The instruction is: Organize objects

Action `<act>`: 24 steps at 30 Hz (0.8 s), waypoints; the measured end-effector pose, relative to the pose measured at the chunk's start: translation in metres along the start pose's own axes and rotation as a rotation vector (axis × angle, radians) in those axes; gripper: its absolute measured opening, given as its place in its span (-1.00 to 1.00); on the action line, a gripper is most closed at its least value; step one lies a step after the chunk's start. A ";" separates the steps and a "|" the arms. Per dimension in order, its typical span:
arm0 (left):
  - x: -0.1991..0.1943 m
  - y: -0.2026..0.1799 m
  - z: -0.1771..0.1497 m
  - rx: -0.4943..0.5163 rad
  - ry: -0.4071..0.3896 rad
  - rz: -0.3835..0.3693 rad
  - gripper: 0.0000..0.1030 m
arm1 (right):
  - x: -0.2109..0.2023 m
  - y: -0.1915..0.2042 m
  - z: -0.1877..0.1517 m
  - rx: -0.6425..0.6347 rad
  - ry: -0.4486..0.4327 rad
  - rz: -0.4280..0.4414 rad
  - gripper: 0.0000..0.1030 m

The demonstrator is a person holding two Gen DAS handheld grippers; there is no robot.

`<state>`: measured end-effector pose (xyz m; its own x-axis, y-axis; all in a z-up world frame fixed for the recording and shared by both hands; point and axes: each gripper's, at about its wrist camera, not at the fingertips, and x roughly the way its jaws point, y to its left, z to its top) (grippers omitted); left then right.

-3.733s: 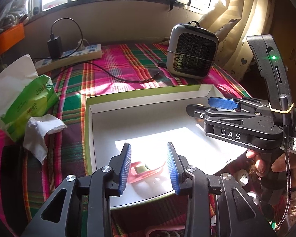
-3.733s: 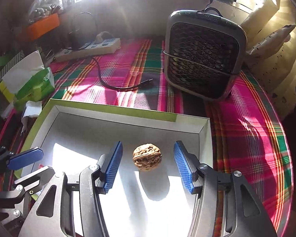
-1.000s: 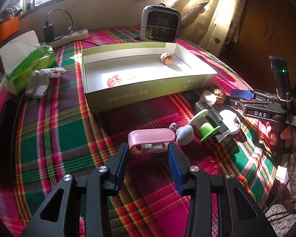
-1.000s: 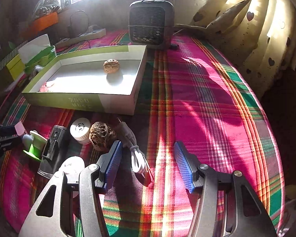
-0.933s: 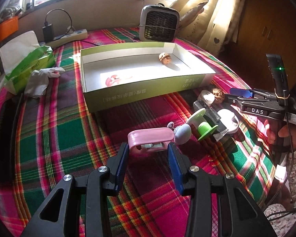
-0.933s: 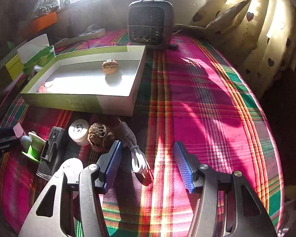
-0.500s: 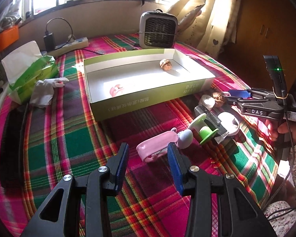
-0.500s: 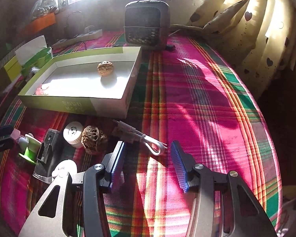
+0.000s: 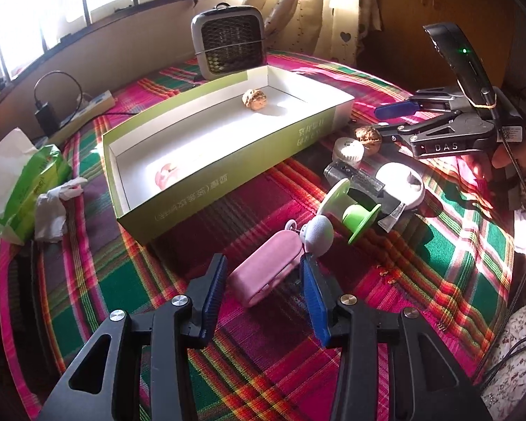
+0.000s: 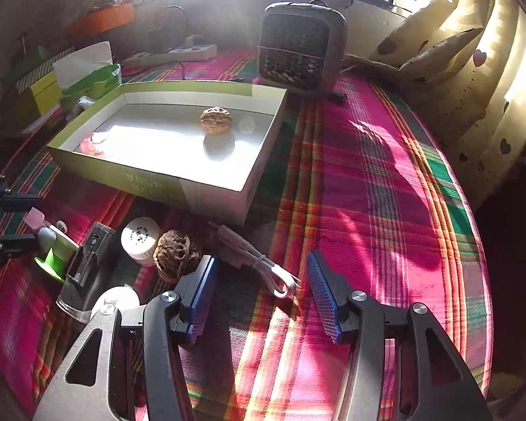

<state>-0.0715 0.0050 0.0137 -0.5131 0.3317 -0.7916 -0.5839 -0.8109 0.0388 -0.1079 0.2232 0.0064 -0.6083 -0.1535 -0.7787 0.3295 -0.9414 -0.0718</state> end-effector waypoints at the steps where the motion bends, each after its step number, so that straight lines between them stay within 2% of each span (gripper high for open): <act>1: 0.000 0.000 0.000 -0.002 -0.001 0.000 -0.21 | 0.001 0.000 0.001 -0.006 -0.001 0.003 0.08; 12: 0.008 0.004 0.003 -0.056 0.003 -0.006 -0.21 | 0.004 -0.005 0.003 0.007 0.006 0.052 0.05; 14: 0.007 0.008 0.003 -0.084 0.001 0.000 -0.22 | 0.003 -0.004 0.003 0.006 0.003 0.072 -0.14; 17: 0.006 0.014 0.002 -0.126 -0.006 0.000 -0.31 | 0.002 0.000 0.003 -0.008 -0.001 0.076 -0.30; 24: 0.007 0.015 0.001 -0.150 -0.009 0.021 -0.46 | 0.001 0.003 0.002 -0.015 -0.003 0.095 -0.52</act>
<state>-0.0843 -0.0041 0.0094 -0.5300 0.3178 -0.7862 -0.4728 -0.8804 -0.0371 -0.1090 0.2191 0.0063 -0.5763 -0.2425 -0.7804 0.3963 -0.9181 -0.0073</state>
